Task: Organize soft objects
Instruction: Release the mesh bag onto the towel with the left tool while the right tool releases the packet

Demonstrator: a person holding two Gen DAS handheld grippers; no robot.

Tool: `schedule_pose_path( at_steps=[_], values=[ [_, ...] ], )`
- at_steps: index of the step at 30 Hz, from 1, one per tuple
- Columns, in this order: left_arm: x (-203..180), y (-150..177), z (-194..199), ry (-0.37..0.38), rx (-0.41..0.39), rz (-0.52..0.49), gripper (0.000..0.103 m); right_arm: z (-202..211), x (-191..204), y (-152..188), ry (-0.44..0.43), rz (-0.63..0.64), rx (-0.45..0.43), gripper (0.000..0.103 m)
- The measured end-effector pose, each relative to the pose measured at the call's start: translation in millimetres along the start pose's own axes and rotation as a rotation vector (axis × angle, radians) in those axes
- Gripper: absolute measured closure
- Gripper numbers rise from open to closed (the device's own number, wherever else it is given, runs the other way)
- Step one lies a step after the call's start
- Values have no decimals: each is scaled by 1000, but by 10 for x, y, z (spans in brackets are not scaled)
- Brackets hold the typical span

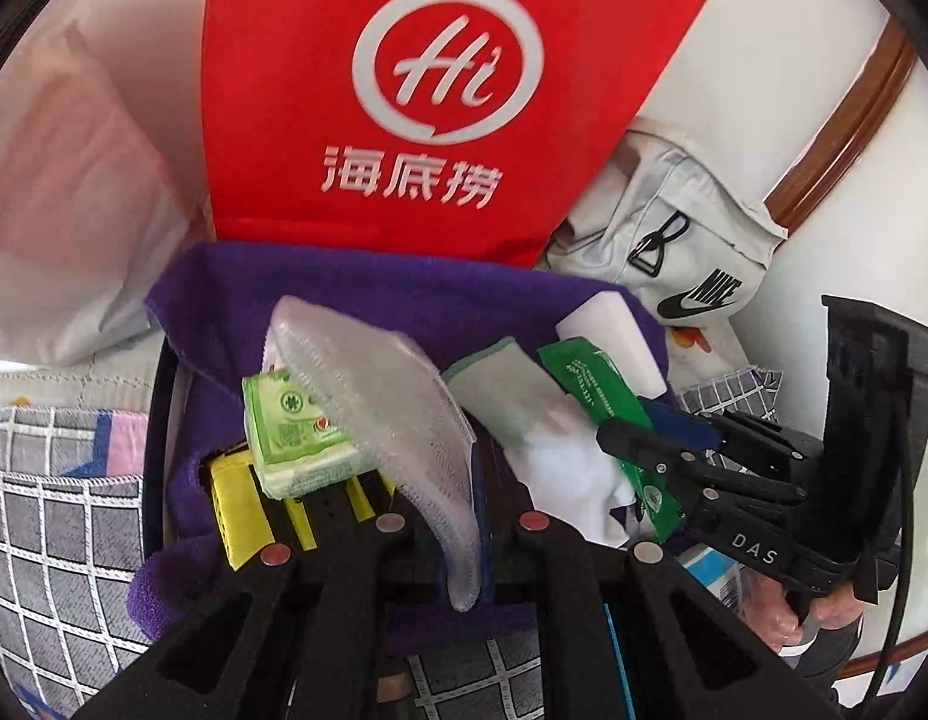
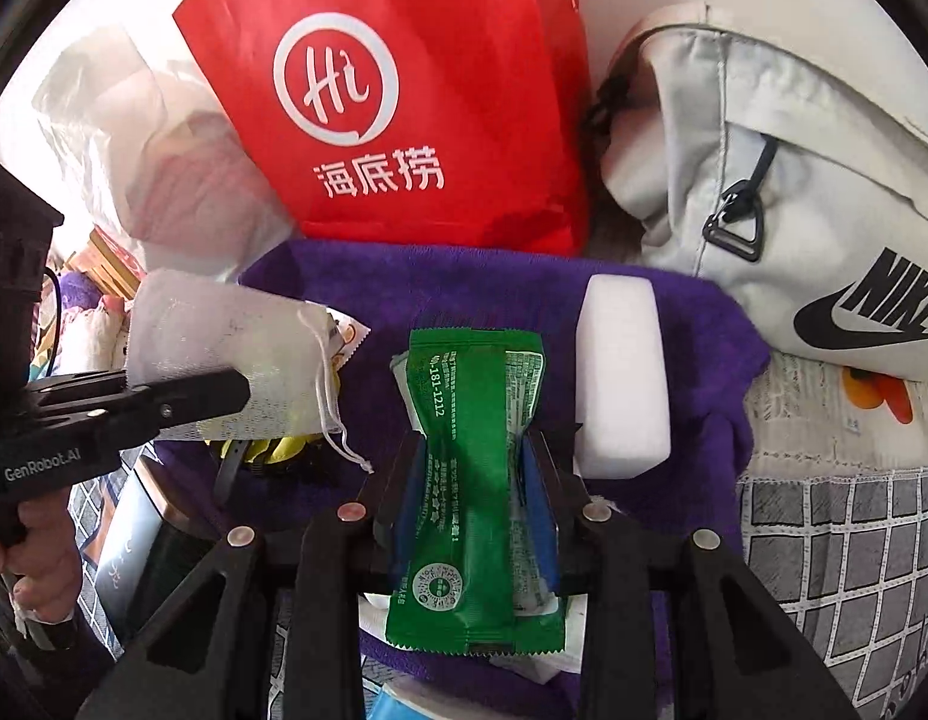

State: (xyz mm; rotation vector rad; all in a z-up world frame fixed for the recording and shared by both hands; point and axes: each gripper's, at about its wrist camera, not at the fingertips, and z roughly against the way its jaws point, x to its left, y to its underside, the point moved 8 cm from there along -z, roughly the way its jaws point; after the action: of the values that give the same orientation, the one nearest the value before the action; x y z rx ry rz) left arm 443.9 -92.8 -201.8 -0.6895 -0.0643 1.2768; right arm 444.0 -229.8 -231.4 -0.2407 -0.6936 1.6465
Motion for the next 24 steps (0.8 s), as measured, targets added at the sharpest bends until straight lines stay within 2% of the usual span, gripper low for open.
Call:
schedule_pose_path(
  at_steps=[14, 18, 19, 20, 21, 23, 24],
  values=[
    [75, 67, -170, 52, 62, 59, 95, -185, 8, 14, 26, -4, 28, 65],
    [90, 85, -161, 49, 72, 66, 94, -134, 22, -17, 14, -12, 3, 61],
    [95, 87, -152, 43, 71, 67, 89, -112, 33, -29, 4, -12, -8, 57],
    [101, 89, -137, 42, 70, 66, 78, -83, 39, -38, -2, -12, -18, 54],
    [102, 88, -125, 39, 68, 66, 72, -58, 45, -50, -4, -12, -28, 52],
    [104, 83, -84, 24, 55, 63, 55, -31, 60, -71, -2, -8, -36, 52],
    [102, 80, -65, 19, 50, 59, 53, -24, 74, -75, 2, -4, -36, 50]
  ],
)
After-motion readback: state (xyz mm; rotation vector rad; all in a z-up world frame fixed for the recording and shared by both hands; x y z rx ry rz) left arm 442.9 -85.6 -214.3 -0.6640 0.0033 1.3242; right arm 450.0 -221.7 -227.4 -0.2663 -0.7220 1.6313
